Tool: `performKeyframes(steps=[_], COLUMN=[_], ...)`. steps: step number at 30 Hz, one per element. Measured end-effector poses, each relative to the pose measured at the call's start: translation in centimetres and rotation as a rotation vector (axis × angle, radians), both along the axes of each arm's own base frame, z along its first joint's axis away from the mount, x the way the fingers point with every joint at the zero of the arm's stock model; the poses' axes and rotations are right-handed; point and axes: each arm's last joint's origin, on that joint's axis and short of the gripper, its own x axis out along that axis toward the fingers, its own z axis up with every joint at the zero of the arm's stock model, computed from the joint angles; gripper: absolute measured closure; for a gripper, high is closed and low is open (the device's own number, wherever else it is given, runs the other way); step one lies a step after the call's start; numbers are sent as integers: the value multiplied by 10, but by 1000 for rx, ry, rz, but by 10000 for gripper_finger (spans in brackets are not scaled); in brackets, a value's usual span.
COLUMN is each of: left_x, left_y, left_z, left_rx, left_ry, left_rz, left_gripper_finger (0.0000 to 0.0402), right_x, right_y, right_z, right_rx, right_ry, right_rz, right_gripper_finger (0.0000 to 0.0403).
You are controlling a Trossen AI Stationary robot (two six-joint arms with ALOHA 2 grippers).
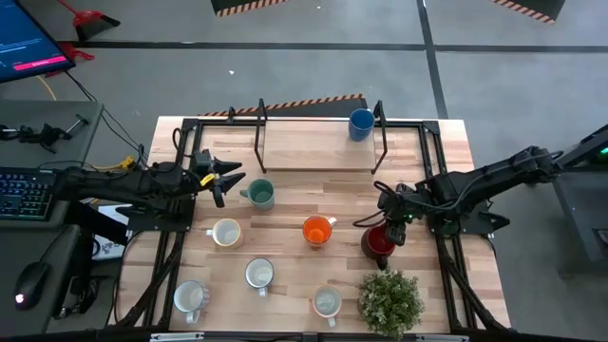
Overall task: Place coffee mugs
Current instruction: Put the black mug on the shelf
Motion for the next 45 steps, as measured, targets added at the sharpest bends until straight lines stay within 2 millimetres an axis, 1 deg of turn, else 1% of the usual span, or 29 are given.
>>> performKeyframes(steps=[6, 11, 14, 23, 27, 34, 39, 45], left_x=[0, 0, 0, 0, 0, 0, 0, 0], left_y=[0, 0, 0, 0, 0, 0, 0, 0], left_z=[0, 0, 0, 0, 0, -1, -1, -1], left_rx=[0, 0, 0, 1, 1, 1, 2, 2], left_ry=[0, 1, 1, 2, 3, 6, 7, 7], left_rz=[0, 0, -1, -1, -1, -1, -1, -1], left_gripper_finger=[229, 229, 229, 229, 229, 229, 229, 229], right_x=[0, 4, 5, 16, 20, 24, 29, 35], right_y=[0, 1, 0, 3, 5, 7, 8, 10], right_z=[0, 2, 1, -17, -24, -30, -39, -46], right_rx=[1, 7, -33, -112, -93, -93, -102, -96], right_ry=[-3, -42, -46, 62, 112, 146, 185, 196], right_rz=[-1, -3, 3, 82, 143, 165, 197, 177], right_gripper_finger=[240, 240, 240, 240, 240, 240, 240, 240])
